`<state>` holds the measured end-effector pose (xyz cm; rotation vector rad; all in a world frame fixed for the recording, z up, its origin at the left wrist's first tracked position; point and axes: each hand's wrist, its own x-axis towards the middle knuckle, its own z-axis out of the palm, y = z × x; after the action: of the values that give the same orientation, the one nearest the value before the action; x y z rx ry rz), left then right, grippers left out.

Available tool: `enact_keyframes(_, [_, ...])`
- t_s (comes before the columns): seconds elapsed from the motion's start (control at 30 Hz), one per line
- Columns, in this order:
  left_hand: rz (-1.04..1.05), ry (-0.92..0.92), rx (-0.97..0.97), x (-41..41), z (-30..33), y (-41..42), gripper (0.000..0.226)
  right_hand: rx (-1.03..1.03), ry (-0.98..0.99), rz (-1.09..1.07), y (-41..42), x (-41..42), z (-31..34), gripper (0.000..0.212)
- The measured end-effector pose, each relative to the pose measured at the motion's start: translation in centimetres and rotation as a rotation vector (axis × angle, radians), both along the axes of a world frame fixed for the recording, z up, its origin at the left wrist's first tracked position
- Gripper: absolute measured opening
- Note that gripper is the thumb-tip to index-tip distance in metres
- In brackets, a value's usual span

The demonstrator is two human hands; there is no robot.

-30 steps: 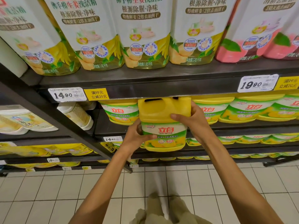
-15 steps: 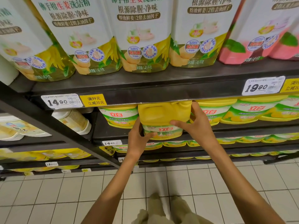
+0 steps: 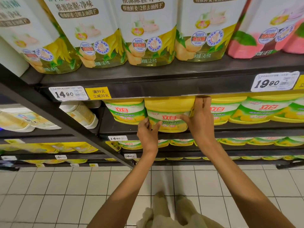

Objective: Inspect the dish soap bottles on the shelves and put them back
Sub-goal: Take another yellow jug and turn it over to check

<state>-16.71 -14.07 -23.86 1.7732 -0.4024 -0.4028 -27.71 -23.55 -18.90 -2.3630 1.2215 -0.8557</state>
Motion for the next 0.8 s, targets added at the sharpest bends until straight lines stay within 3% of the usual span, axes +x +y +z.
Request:
enact_keyframes(0.17, [0.100,0.038,0.014,-0.1,-0.3,-1.3,0.035,0.080,-0.076,-0.038,0.3,0.7,-1.4,0.053])
enact_keyframes(0.33, [0.132,0.028,0.033,-0.1,-0.3,-2.1,0.038,0.000,0.035,-0.153,0.0,1.1,-1.4,0.044])
enact_keyframes(0.43, [0.080,0.031,0.048,0.5,0.1,-2.0,0.020,0.012,-0.017,-0.156,0.0,1.3,-1.4,0.039])
enact_keyframes(0.5, [0.081,0.013,0.058,1.3,0.3,-0.9,0.022,0.039,-0.042,-0.144,-0.2,1.3,-1.6,0.040])
enact_keyframes(0.6, [0.258,-0.003,-0.116,3.6,0.8,1.6,0.015,0.081,-0.090,-0.108,-0.3,0.8,-2.1,0.048])
enact_keyframes(0.7, [0.342,-0.038,-0.205,7.2,1.4,3.7,0.034,0.100,-0.136,-0.074,-0.2,0.4,-2.6,0.058])
enact_keyframes(0.8, [0.184,0.026,-0.104,11.5,1.8,4.1,0.063,0.142,-0.152,-0.088,-0.1,0.6,-2.6,0.061])
